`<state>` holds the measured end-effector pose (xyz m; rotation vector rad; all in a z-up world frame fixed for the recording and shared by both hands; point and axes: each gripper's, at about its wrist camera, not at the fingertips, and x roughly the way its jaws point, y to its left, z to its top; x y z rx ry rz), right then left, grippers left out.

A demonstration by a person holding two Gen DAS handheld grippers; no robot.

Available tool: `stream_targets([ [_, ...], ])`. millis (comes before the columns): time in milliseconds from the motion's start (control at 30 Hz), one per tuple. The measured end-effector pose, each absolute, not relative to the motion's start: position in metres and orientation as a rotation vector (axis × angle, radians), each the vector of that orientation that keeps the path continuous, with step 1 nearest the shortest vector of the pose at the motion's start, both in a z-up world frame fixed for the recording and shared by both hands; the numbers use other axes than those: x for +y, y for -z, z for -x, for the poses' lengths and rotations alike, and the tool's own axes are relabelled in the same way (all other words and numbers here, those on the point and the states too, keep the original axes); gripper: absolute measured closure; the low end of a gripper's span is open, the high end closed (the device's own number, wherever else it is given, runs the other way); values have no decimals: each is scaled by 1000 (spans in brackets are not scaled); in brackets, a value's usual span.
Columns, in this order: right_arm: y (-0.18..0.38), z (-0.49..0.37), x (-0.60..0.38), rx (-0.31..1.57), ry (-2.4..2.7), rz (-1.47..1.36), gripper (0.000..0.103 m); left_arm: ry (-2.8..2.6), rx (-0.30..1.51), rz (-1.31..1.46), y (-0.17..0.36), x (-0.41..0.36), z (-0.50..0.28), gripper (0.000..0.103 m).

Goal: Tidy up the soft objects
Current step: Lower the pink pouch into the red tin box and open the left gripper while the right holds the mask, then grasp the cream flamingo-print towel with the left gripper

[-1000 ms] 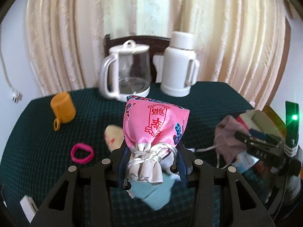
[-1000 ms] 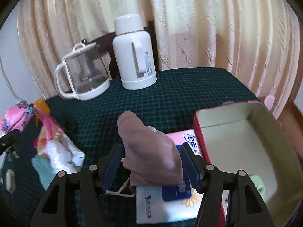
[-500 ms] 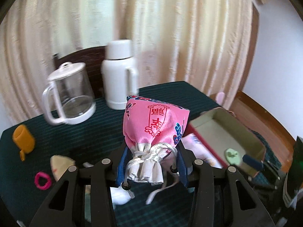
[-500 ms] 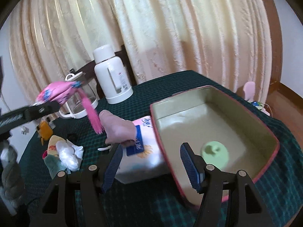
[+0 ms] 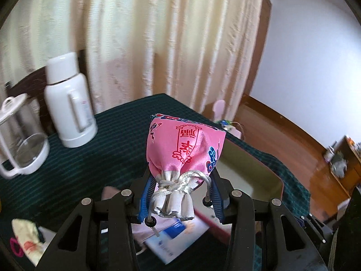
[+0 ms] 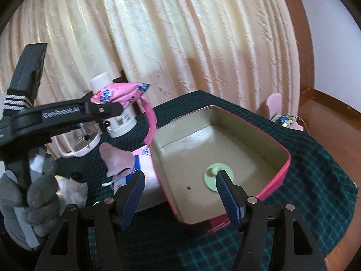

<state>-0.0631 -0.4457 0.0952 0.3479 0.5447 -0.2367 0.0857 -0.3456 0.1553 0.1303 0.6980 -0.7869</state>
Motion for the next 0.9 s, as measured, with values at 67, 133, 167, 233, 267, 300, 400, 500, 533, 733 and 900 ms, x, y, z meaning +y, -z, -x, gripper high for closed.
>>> stream_targets([
  [67,-94,61,-450,551,259,-346,34,816,704,-146,-152,-360,-85,58],
  [133,-93,59,-454,557,281,-348,34,838,715,-159,-148,-371,-86,57],
  [167,-93,58,-456,558,290,-353,34,850,720,-163,-147,-376,-87,57],
  [233,-94,60,-460,557,304,-356,34,871,730,-167,-144,-384,-92,51],
  [267,-95,60,-462,557,314,-355,34,878,740,-165,-143,-387,-95,37],
  [300,-96,62,-463,557,320,-354,34,889,751,-157,-142,-391,-98,24],
  [400,-98,64,-464,562,334,-349,32,909,747,-125,-142,-393,-103,22],
  [500,-102,70,-465,557,337,-347,31,909,734,-130,-147,-394,-101,20],
  [533,-104,72,-466,552,336,-351,31,902,729,-130,-149,-391,-100,20],
  [733,-109,80,-461,529,292,-364,28,809,702,-93,-158,-361,-95,14],
  [900,-107,74,-449,538,233,-366,28,691,679,-94,-159,-325,-87,14],
])
